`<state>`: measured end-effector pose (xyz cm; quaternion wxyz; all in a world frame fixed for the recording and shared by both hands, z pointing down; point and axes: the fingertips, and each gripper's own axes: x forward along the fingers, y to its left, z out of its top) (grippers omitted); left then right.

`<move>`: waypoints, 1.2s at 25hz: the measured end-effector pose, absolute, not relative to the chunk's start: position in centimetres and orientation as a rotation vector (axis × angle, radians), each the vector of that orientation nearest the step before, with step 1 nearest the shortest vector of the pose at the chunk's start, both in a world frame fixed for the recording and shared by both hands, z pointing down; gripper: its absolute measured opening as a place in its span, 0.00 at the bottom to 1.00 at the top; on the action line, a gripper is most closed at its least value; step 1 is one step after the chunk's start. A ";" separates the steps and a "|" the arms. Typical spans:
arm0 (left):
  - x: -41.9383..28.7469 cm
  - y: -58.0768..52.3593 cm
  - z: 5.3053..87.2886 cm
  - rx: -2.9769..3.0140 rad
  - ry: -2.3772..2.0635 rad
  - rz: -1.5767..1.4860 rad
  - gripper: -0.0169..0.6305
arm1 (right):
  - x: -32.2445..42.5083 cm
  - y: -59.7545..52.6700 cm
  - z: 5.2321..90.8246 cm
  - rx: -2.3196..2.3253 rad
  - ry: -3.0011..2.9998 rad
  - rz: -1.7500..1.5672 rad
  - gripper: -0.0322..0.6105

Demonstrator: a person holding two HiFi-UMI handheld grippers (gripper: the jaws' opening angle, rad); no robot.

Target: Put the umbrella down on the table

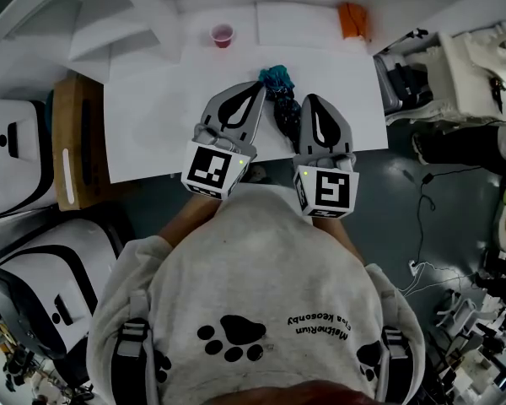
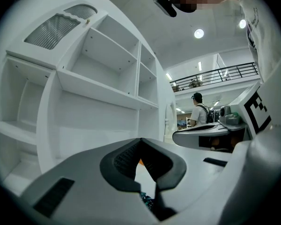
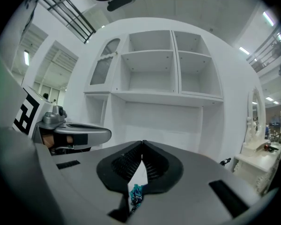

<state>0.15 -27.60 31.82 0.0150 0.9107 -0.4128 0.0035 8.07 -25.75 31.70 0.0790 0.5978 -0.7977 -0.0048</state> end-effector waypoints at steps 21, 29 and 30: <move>-0.5 -26.1 30.5 2.861 -1.362 -0.076 0.04 | 7.2 -25.0 31.7 1.738 -2.429 -0.025 0.10; -0.6 -26.0 31.2 2.864 -1.355 -0.015 0.04 | 7.1 -24.9 32.2 1.723 -2.426 -0.013 0.10; -0.6 -25.9 31.2 2.866 -1.351 -0.007 0.04 | 7.2 -24.8 32.2 1.721 -2.426 -0.014 0.10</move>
